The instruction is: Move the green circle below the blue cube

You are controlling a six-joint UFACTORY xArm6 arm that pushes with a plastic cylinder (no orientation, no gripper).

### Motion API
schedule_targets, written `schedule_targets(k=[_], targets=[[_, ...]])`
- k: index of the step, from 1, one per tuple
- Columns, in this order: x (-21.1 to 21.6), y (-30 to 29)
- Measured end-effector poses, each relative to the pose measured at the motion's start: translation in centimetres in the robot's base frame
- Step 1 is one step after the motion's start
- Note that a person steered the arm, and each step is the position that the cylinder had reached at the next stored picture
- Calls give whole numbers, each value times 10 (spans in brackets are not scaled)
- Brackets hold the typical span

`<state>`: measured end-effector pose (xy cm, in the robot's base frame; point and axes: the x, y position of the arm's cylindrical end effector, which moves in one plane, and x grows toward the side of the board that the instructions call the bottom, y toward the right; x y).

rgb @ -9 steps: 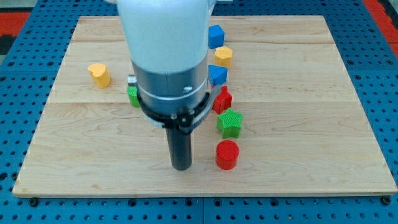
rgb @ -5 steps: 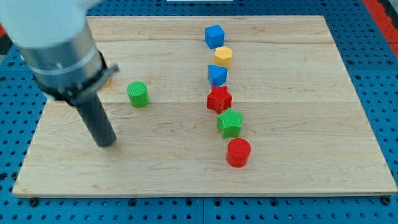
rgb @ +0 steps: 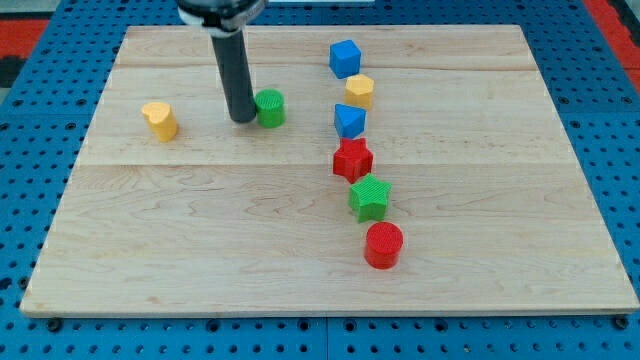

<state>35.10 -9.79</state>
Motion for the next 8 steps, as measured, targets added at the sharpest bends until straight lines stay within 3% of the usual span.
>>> schedule_targets(k=[1,2,3,5,6,8], targets=[[-14,39],[-6,19],[9,37],[-17,62],[-1,51],[2,81]])
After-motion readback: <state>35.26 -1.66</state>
